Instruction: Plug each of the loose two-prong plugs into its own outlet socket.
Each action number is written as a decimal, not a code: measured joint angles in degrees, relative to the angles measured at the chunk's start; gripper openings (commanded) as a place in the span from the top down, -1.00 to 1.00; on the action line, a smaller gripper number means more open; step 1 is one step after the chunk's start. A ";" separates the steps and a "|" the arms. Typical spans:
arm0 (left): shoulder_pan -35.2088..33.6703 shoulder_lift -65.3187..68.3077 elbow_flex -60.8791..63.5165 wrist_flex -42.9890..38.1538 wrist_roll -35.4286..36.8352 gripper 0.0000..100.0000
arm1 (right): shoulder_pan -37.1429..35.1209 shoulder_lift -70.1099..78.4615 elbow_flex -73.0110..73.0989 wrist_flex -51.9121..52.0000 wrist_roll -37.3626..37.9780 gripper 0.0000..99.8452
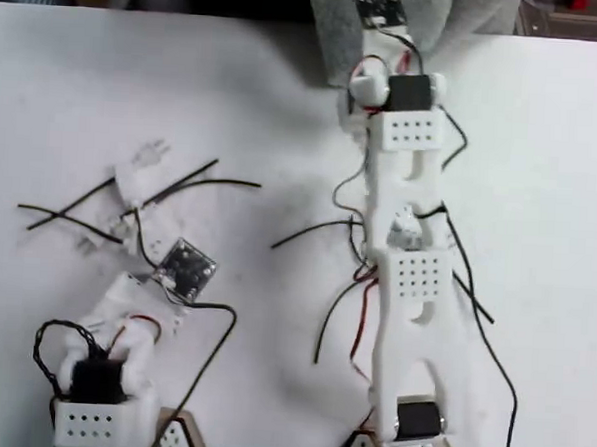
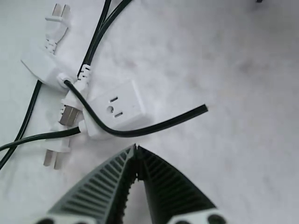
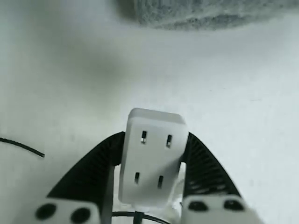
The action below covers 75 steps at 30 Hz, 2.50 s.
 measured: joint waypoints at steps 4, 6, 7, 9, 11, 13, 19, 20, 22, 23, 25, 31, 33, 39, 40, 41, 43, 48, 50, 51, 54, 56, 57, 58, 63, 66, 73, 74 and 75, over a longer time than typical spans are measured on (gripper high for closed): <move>0.00 0.00 0.00 0.00 0.00 0.95 | -1.85 0.00 0.00 0.00 -10.81 0.85; 0.00 0.00 0.00 0.00 0.00 0.95 | -3.08 0.00 0.00 0.00 -15.74 0.85; -0.18 0.00 0.00 0.00 0.00 0.95 | -3.96 0.00 0.44 0.00 -17.93 0.85; -1.41 0.00 0.00 0.00 0.00 0.95 | -5.80 -0.44 2.73 0.00 -23.12 0.85; -3.52 0.00 0.00 -1.41 0.00 0.95 | -7.82 -0.88 6.95 0.00 -29.45 0.85; -6.07 0.00 0.00 -2.90 0.00 0.95 | -10.02 -0.97 12.48 0.00 -36.66 0.85; -10.20 0.00 0.00 -5.27 0.00 0.95 | -17.76 -0.97 27.25 -2.11 -49.49 0.84; -10.29 0.00 0.00 -5.36 0.00 0.95 | -18.81 -0.97 28.92 -2.99 -49.85 0.83; -10.37 0.00 0.00 -5.36 0.00 0.95 | -20.13 -0.97 31.38 -4.75 -50.20 0.70; -10.37 0.00 0.00 -5.36 0.00 0.95 | -20.31 -0.97 32.09 -5.45 -50.29 0.59; -10.37 0.00 0.00 -5.36 0.00 0.95 | -20.48 -1.05 32.26 -5.98 -50.29 0.36; -10.37 0.00 0.00 -5.36 0.00 0.94 | -20.40 -3.25 32.44 -5.63 -42.55 0.22; -10.37 0.00 0.00 -5.36 0.00 0.92 | -20.22 -4.57 30.86 -5.54 -37.45 0.23; -12.66 0.00 -1.93 -5.27 1.32 0.66 | -15.65 -10.81 24.09 -3.87 -22.07 0.27; -13.45 0.00 -2.64 -5.27 2.73 0.62 | -14.33 -11.69 23.03 -2.73 -19.87 0.28; -14.33 0.00 -3.52 -5.89 4.04 0.58 | -13.01 -12.57 22.24 -1.67 -17.85 0.29; -15.74 0.00 -5.71 -6.77 6.07 0.54 | -10.02 -13.98 21.98 -0.44 -14.33 0.32; -16.70 0.00 -12.92 -7.56 7.12 0.53 | -1.76 -14.86 27.78 0.00 -8.88 0.34; -16.70 -0.18 -14.77 -8.26 7.21 0.53 | 1.32 -14.86 31.38 0.00 -8.26 0.34; -16.70 -0.18 -15.21 -9.05 7.30 0.53 | 2.64 -14.86 33.14 0.00 -8.09 0.34; -16.70 0.26 -16.09 -11.52 7.38 0.53 | 5.71 -14.86 39.12 -0.44 -8.09 0.34; -16.79 3.60 -17.93 -13.36 7.47 0.53 | 7.03 -14.86 43.25 -2.20 -8.00 0.34; -16.79 5.98 -19.34 -14.59 7.74 0.53 | 7.38 -14.86 45.19 -3.60 -7.91 0.34; -16.79 8.70 -21.01 -15.56 8.44 0.53 | 7.65 -14.77 47.12 -5.36 -7.91 0.34; -19.69 29.19 -35.52 -17.67 12.66 0.54 | 7.38 -13.10 52.57 -13.89 -7.82 0.34; -20.22 44.13 -45.63 -15.30 14.77 0.53 | 7.56 -11.16 53.89 -17.41 -7.82 0.36; -20.31 75.25 -66.90 -4.57 8.26 0.54 | 7.65 -10.55 54.33 -18.64 -7.82 0.36; -20.31 79.03 -69.63 -3.08 4.84 0.54 | 7.65 -10.55 54.33 -18.73 -7.82 0.36; -20.31 82.64 -72.00 -1.67 1.41 0.54 | 7.65 -10.55 54.33 -18.73 -7.82 0.36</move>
